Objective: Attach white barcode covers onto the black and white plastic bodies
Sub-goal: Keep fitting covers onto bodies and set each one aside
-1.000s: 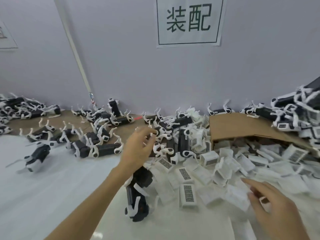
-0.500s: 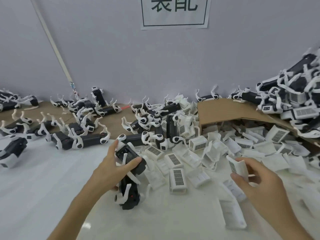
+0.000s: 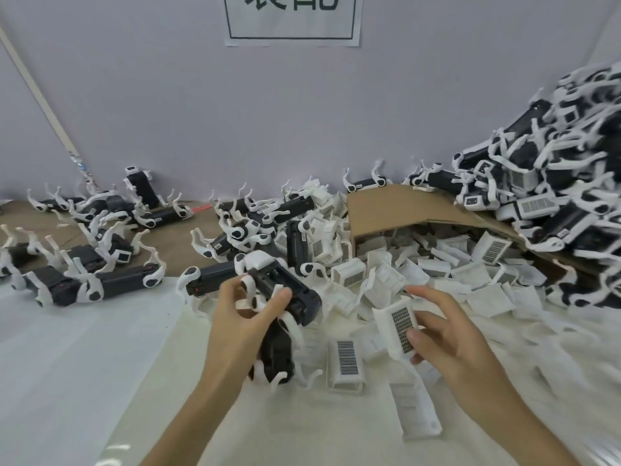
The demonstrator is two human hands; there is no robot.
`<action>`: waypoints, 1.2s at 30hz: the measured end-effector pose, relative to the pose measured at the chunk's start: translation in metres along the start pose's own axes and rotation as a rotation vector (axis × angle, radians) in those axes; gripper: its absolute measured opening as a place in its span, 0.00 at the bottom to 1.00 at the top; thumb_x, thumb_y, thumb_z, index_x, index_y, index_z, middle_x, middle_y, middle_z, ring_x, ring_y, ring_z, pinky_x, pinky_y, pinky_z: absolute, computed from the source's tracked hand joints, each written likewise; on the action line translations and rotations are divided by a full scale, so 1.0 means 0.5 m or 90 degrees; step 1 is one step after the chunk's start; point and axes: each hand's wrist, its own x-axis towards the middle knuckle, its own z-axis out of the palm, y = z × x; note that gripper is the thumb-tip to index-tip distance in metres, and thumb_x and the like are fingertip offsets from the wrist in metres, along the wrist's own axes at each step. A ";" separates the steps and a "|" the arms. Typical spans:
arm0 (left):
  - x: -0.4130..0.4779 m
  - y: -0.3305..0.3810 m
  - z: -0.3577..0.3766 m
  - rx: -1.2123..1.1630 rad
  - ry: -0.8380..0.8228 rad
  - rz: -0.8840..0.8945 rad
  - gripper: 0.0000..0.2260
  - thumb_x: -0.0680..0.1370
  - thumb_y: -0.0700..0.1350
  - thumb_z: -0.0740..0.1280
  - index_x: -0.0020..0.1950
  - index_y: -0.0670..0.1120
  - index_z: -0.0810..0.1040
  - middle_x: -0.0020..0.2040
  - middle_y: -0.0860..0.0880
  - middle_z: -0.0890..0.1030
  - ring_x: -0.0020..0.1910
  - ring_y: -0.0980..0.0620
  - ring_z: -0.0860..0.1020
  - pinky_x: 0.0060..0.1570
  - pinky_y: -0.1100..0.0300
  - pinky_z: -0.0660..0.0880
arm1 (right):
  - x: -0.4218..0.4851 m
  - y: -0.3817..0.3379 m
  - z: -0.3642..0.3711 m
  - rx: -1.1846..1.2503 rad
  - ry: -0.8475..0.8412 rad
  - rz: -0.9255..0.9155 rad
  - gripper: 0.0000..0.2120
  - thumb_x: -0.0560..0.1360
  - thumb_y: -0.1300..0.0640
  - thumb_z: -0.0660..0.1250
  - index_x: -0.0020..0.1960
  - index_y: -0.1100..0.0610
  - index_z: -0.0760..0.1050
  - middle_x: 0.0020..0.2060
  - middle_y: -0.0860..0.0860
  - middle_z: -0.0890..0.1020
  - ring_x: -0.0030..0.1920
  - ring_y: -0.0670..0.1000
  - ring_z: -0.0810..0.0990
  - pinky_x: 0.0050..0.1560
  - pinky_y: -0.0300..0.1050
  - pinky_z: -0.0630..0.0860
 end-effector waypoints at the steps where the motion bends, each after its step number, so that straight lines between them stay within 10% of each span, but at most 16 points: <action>1: -0.003 -0.004 -0.007 0.012 0.008 0.013 0.31 0.62 0.69 0.77 0.58 0.56 0.73 0.43 0.67 0.81 0.40 0.64 0.82 0.37 0.69 0.73 | -0.001 -0.001 -0.001 0.020 -0.009 0.014 0.18 0.77 0.58 0.65 0.65 0.46 0.73 0.48 0.50 0.86 0.42 0.48 0.81 0.40 0.40 0.77; 8: -0.004 -0.015 -0.031 0.056 0.060 0.042 0.32 0.60 0.68 0.73 0.56 0.52 0.70 0.48 0.54 0.78 0.38 0.71 0.75 0.41 0.62 0.69 | -0.008 -0.012 0.003 0.002 -0.027 0.042 0.13 0.72 0.54 0.68 0.53 0.41 0.76 0.37 0.48 0.76 0.37 0.45 0.76 0.36 0.33 0.71; 11: -0.006 -0.009 -0.028 -0.005 0.052 0.049 0.27 0.63 0.68 0.69 0.52 0.52 0.70 0.47 0.55 0.77 0.38 0.70 0.74 0.43 0.62 0.68 | -0.010 -0.001 0.007 -0.118 -0.008 -0.007 0.25 0.70 0.61 0.79 0.57 0.40 0.72 0.36 0.47 0.76 0.35 0.43 0.76 0.39 0.35 0.72; 21: -0.024 0.016 -0.042 -0.021 0.181 0.226 0.10 0.75 0.57 0.69 0.40 0.54 0.75 0.38 0.54 0.80 0.41 0.59 0.77 0.46 0.63 0.71 | -0.008 -0.007 0.009 0.022 -0.092 0.068 0.17 0.75 0.49 0.58 0.56 0.59 0.76 0.45 0.56 0.86 0.39 0.51 0.80 0.40 0.38 0.73; 29: -0.012 0.019 -0.064 -0.137 0.353 0.167 0.12 0.74 0.62 0.71 0.37 0.57 0.74 0.35 0.59 0.82 0.38 0.62 0.79 0.43 0.56 0.75 | -0.008 -0.003 0.011 -0.045 -0.051 0.061 0.16 0.83 0.59 0.60 0.47 0.46 0.84 0.40 0.48 0.83 0.39 0.50 0.81 0.41 0.40 0.74; 32: -0.009 0.012 -0.061 -0.178 0.378 0.113 0.14 0.76 0.62 0.69 0.39 0.56 0.72 0.38 0.56 0.82 0.41 0.58 0.83 0.52 0.48 0.77 | -0.019 -0.010 0.020 -0.162 -0.105 0.038 0.07 0.75 0.44 0.66 0.52 0.37 0.79 0.47 0.41 0.82 0.46 0.44 0.81 0.49 0.36 0.73; 36: -0.019 0.023 -0.053 -0.170 0.369 0.168 0.12 0.77 0.61 0.68 0.42 0.57 0.70 0.36 0.60 0.82 0.39 0.60 0.83 0.48 0.52 0.79 | -0.044 -0.005 0.051 -0.413 -0.245 -0.072 0.25 0.67 0.27 0.67 0.61 0.31 0.69 0.54 0.33 0.76 0.58 0.38 0.72 0.59 0.28 0.61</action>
